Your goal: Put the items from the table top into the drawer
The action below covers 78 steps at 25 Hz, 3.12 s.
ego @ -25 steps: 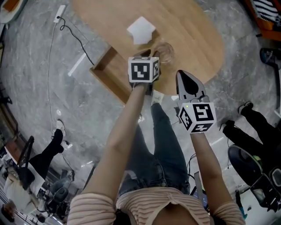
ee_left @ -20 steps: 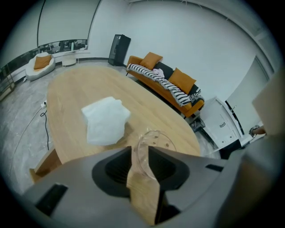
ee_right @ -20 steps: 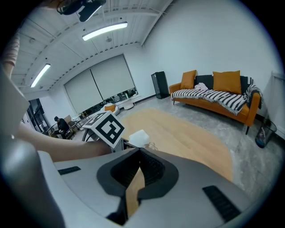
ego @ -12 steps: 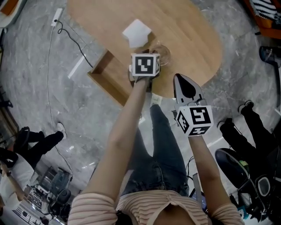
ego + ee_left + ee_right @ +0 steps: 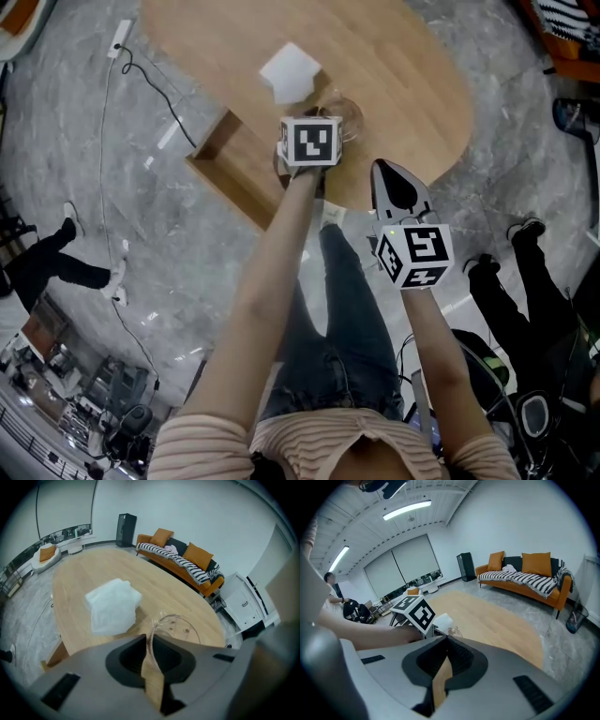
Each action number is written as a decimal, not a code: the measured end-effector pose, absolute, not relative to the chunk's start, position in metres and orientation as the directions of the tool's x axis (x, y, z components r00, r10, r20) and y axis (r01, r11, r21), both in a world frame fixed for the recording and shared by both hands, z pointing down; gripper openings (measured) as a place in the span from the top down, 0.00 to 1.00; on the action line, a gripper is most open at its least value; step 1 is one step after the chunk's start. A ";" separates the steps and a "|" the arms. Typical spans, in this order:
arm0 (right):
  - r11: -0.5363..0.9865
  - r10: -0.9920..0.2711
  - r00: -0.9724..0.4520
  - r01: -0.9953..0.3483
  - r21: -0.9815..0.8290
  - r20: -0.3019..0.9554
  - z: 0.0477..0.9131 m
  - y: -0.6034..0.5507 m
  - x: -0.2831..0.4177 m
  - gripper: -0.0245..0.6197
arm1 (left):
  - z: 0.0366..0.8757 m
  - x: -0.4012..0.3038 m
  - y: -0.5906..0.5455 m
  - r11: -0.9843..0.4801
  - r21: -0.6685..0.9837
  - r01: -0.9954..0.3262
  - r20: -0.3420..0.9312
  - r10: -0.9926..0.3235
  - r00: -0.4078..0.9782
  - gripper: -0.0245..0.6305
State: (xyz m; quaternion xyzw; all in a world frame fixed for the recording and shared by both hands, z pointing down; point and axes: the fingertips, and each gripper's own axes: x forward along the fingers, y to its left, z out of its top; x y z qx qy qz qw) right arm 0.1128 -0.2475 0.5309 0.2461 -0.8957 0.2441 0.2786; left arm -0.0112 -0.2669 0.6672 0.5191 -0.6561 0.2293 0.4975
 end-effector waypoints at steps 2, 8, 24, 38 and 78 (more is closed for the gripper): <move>0.759 -0.306 -0.722 -0.579 -0.299 0.621 0.532 -0.247 0.114 0.95 | 0.669 -0.011 -0.263 0.361 0.214 -0.908 0.890 -0.455 0.029 0.91; 0.772 -0.301 -0.720 -0.569 -0.284 0.626 0.529 -0.245 0.111 0.95 | 0.655 -0.017 -0.245 0.383 0.228 -0.895 0.877 -0.480 0.018 0.92; 0.859 -0.174 -0.755 -0.430 -0.277 0.632 0.518 -0.183 0.043 0.95 | 0.607 -0.087 -0.155 0.487 0.234 -0.842 0.833 -0.547 -0.084 0.92; 0.919 -0.049 -0.764 -0.286 -0.270 0.643 0.519 -0.114 -0.012 0.95 | 0.602 -0.136 -0.054 0.610 0.235 -0.757 0.831 -0.530 -0.169 0.92; 0.956 0.097 -0.604 -0.164 -0.243 0.791 0.638 -0.025 0.002 0.95 | 0.754 -0.063 0.027 0.580 0.225 -0.783 0.890 -0.449 -0.076 0.92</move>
